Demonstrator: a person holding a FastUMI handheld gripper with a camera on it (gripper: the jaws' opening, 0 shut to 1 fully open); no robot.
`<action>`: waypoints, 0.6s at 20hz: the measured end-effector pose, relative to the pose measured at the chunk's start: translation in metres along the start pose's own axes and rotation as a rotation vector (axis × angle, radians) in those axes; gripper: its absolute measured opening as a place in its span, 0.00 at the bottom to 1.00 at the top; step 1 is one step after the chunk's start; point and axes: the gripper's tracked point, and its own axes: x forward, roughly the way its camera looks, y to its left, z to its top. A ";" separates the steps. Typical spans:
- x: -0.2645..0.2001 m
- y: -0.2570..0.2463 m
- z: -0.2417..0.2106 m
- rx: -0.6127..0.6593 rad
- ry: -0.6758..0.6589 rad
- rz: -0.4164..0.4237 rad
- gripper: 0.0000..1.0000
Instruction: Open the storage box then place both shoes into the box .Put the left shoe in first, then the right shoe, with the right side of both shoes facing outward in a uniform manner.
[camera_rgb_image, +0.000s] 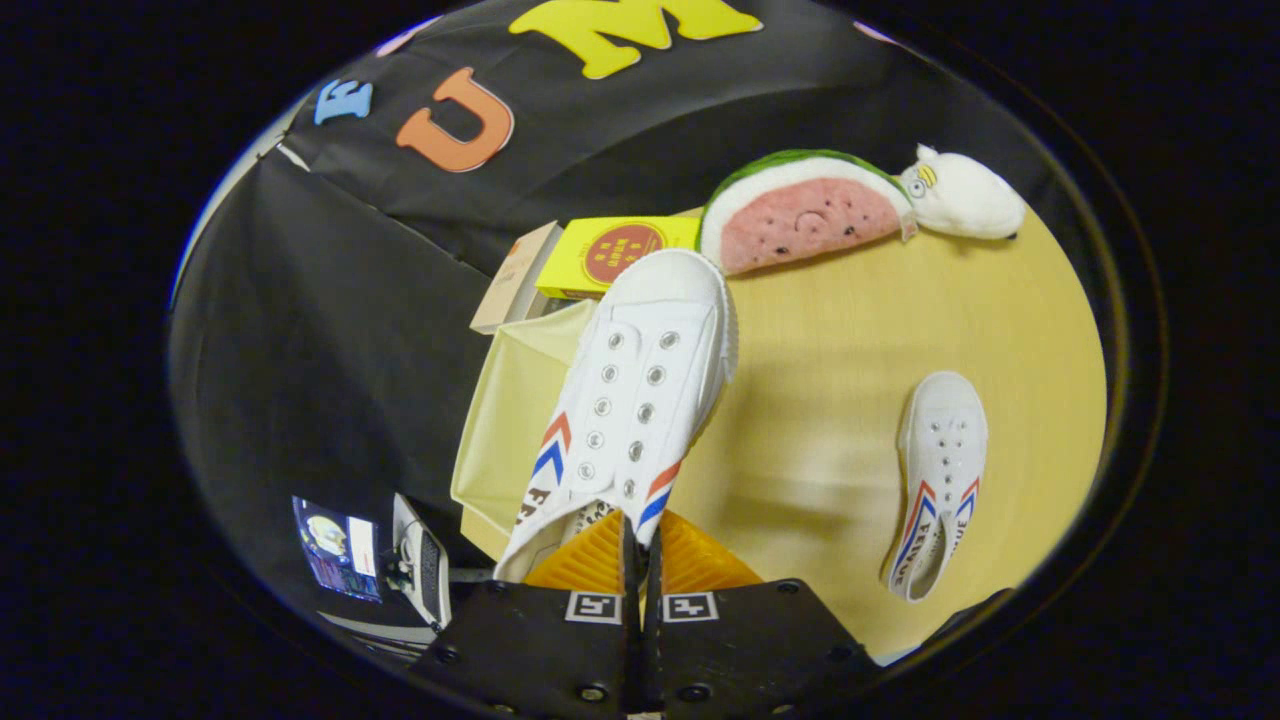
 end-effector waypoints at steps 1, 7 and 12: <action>0.003 0.016 0.005 -0.010 -0.005 -0.001 0.00; 0.061 0.096 0.018 -0.078 -0.014 -0.065 0.00; 0.134 0.127 0.006 -0.114 -0.017 -0.189 0.00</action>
